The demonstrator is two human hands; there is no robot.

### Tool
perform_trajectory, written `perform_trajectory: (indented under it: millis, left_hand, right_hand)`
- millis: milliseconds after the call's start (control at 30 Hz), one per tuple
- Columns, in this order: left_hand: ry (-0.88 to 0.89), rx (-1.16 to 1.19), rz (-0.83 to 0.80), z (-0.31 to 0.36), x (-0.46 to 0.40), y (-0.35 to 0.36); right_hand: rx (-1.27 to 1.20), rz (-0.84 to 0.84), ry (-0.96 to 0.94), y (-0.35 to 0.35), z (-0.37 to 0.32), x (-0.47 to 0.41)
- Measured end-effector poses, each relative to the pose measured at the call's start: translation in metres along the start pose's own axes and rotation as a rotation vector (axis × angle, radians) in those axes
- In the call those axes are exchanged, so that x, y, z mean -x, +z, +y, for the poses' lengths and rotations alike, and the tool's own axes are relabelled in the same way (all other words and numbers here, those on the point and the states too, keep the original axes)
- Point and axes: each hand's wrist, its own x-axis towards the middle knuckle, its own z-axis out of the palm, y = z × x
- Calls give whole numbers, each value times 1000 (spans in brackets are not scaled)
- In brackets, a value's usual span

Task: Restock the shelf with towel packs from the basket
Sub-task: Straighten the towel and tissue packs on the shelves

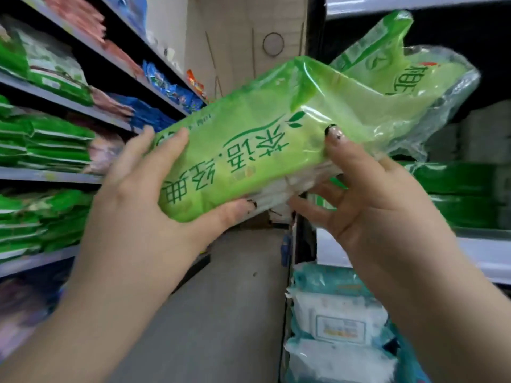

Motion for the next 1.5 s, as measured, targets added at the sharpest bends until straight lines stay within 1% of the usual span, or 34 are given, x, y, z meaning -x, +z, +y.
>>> perform_trajectory:
  millis: [100, 200, 300, 367, 500, 567, 667, 800, 867, 1000, 1133, 1233, 1300, 1500]
  left_hand:
    - [51, 83, -44, 23, -11, 27]
    - [57, 170, -116, 43, -16, 54]
    - [45, 275, -197, 57, -18, 79]
    - [55, 309, -239, 65, -19, 95]
    - [103, 291, -293, 78, -17, 119]
    - [87, 272, -326, 80, -16, 128]
    - [64, 229, -370, 78, -16, 139]
    - [68, 217, -409, 76, -14, 146]
    - [75, 214, -418, 75, -12, 147]
    - [77, 225, -456, 79, -14, 148]
    - [54, 192, -489, 79, -18, 157]
    - [26, 197, -503, 77, -19, 163]
    - [12, 194, -497, 75, -18, 164]
    - [-49, 183, -510, 74, -15, 166]
  right_hand:
    - [6, 52, -19, -28, -18, -10]
    - [35, 68, -2, -62, -36, -16]
    - [115, 68, 49, -97, -57, -20]
    - [210, 82, 50, -116, -69, -21]
    - [527, 177, -34, -150, -72, -27]
    - [578, 209, -38, -164, -67, -31]
    - [624, 185, -8, -177, -61, -36]
    - [817, 231, -44, -195, -57, -37]
    - [935, 281, -40, -197, -55, -34]
    - [948, 308, -73, -191, -55, -32]
    - [1161, 393, -125, -189, -54, -33]
    - [1262, 364, -109, -192, -53, -37]
    - [1279, 317, -76, -191, -54, -42]
    - [1389, 266, -55, -193, -53, -52]
